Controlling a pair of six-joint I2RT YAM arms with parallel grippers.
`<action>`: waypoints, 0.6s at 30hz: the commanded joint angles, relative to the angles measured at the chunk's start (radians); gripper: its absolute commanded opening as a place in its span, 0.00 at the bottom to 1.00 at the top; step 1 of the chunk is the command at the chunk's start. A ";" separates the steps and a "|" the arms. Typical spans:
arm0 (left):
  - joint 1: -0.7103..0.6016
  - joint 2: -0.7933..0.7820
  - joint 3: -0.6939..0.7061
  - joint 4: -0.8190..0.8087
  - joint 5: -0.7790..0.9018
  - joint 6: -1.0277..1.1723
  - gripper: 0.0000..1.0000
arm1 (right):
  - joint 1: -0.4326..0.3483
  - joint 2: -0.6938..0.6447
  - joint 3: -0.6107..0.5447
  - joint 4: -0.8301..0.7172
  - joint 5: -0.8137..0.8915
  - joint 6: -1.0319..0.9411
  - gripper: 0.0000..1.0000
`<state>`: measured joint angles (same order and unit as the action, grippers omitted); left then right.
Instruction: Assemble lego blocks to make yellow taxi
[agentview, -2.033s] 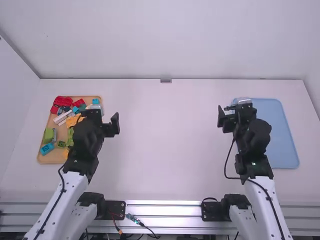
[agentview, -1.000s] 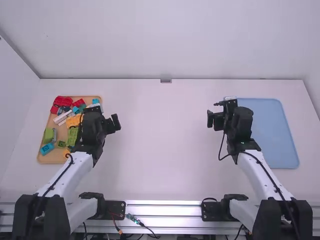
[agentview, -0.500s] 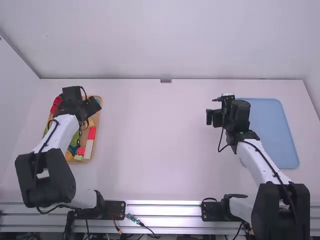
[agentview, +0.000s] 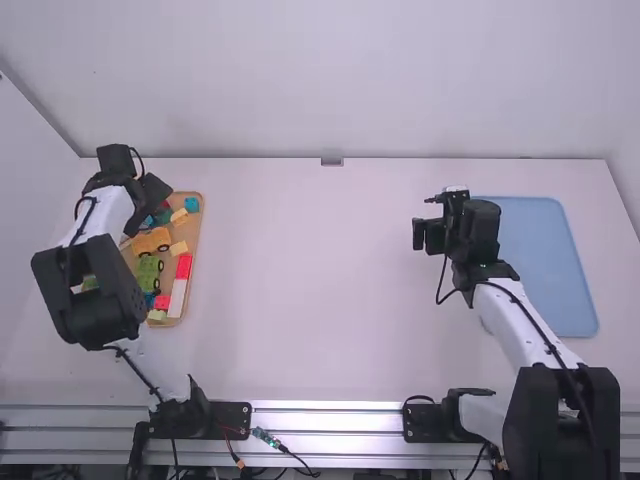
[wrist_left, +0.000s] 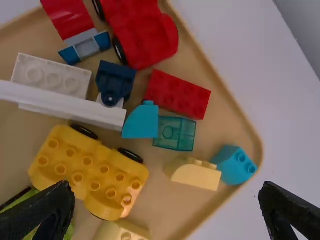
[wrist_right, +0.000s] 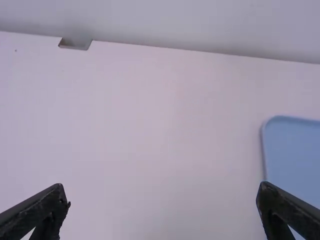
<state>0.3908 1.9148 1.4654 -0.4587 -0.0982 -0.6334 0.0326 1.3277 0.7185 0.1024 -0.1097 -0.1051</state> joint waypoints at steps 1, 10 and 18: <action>-0.010 0.003 0.014 -0.010 0.005 -0.035 0.99 | 0.001 0.004 0.023 0.006 0.000 0.004 0.99; -0.012 0.003 -0.002 -0.059 0.088 -0.108 0.99 | 0.001 0.004 0.023 0.032 -0.002 0.004 0.99; -0.009 0.003 -0.002 -0.014 0.158 -0.130 0.98 | 0.001 0.004 0.023 0.037 -0.002 0.004 0.99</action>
<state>0.3832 1.9148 1.4651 -0.4610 0.0315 -0.7364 0.0326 1.3277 0.7189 0.1322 -0.1097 -0.1036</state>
